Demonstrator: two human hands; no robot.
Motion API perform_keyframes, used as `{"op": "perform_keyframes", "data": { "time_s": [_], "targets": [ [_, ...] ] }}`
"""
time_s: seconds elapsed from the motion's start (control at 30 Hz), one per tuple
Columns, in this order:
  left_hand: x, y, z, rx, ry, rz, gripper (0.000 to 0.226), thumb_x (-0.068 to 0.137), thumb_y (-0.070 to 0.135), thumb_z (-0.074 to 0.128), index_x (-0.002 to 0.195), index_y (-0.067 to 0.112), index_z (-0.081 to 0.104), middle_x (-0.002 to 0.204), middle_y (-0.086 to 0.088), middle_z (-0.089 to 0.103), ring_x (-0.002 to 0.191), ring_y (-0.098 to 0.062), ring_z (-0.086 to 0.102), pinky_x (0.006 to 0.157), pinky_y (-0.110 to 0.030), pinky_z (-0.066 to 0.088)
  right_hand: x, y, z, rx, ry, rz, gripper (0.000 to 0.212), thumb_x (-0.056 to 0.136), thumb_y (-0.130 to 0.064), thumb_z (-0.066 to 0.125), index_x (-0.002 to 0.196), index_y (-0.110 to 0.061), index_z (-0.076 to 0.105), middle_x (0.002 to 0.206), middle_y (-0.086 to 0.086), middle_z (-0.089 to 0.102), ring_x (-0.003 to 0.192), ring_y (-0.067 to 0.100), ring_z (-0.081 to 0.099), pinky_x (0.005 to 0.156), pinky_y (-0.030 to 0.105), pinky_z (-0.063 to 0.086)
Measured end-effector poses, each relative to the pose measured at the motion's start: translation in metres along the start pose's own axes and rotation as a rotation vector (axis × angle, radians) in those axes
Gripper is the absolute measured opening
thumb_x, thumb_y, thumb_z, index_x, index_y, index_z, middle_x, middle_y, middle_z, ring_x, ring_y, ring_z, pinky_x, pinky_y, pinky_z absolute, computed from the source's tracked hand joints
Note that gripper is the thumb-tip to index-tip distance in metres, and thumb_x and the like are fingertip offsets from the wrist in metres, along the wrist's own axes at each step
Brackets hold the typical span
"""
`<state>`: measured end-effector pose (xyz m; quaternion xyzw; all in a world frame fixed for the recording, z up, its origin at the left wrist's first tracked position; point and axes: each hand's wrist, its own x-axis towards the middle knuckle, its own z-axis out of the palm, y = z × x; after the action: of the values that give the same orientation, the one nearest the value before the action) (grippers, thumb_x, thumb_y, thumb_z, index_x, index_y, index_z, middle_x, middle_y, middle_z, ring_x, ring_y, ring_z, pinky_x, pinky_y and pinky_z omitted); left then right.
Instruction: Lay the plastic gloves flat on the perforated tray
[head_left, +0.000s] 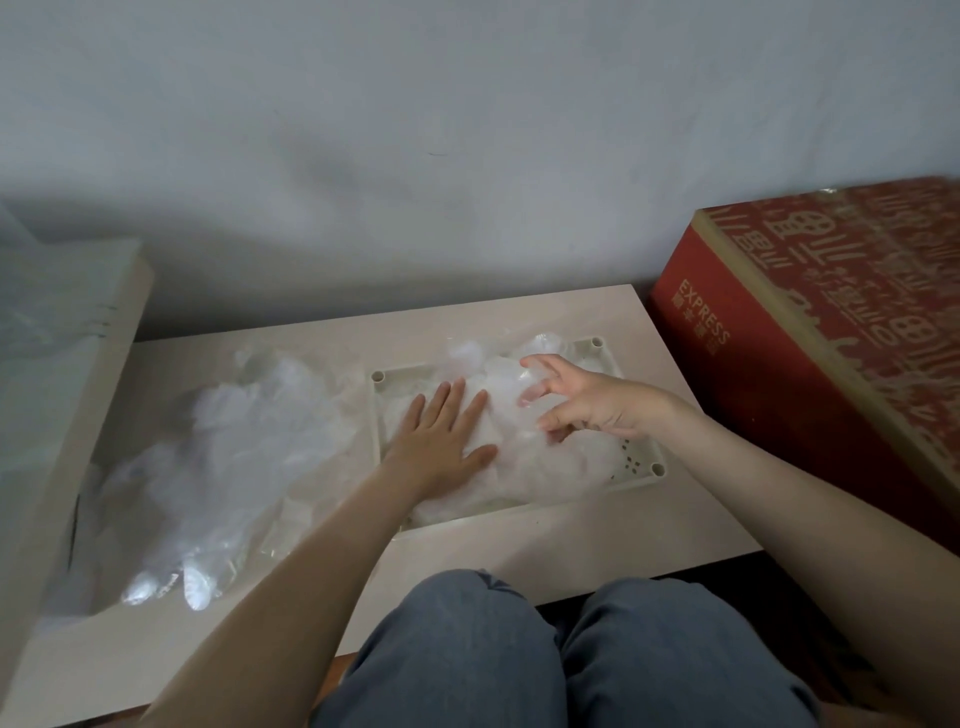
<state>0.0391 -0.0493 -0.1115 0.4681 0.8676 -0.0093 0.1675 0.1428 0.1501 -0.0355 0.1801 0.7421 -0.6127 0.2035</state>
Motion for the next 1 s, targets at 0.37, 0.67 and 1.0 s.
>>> {"op": "perform_keyframes", "data": {
  "time_s": [0.37,0.67,1.0],
  "targets": [
    [0.001,0.0,0.003,0.022,-0.006,0.01,0.074,0.092,0.068,0.007,0.149,0.03,-0.02,0.157,-0.004,-0.025,0.145,-0.02,-0.023,0.118,-0.04,-0.012,-0.012,0.014,-0.019,-0.013,0.096,0.117,0.086,0.088,0.001,0.062,0.153,-0.015,0.008,0.126,0.005,0.057,0.081,0.013,0.062,0.064,0.022,0.048],
    [0.001,0.0,0.005,-0.006,0.012,0.001,0.069,0.097,0.06,0.014,0.151,0.031,-0.016,0.158,-0.002,-0.023,0.146,-0.018,-0.021,0.119,-0.039,-0.01,-0.029,0.011,-0.023,0.281,0.095,-0.036,0.055,0.086,-0.019,0.063,0.137,-0.014,0.041,0.112,0.007,0.063,0.078,0.021,0.064,0.062,0.025,0.044],
    [0.001,-0.001,-0.002,-0.039,-0.012,0.001,0.058,0.101,0.05,0.009,0.151,0.03,-0.012,0.159,0.0,-0.02,0.146,-0.016,-0.018,0.119,-0.038,-0.01,-0.035,0.013,-0.029,0.364,0.086,-0.24,0.047,0.087,-0.019,0.053,0.132,-0.01,0.05,0.097,0.011,0.069,0.089,0.024,0.065,0.071,0.025,0.048]
  ]
}}
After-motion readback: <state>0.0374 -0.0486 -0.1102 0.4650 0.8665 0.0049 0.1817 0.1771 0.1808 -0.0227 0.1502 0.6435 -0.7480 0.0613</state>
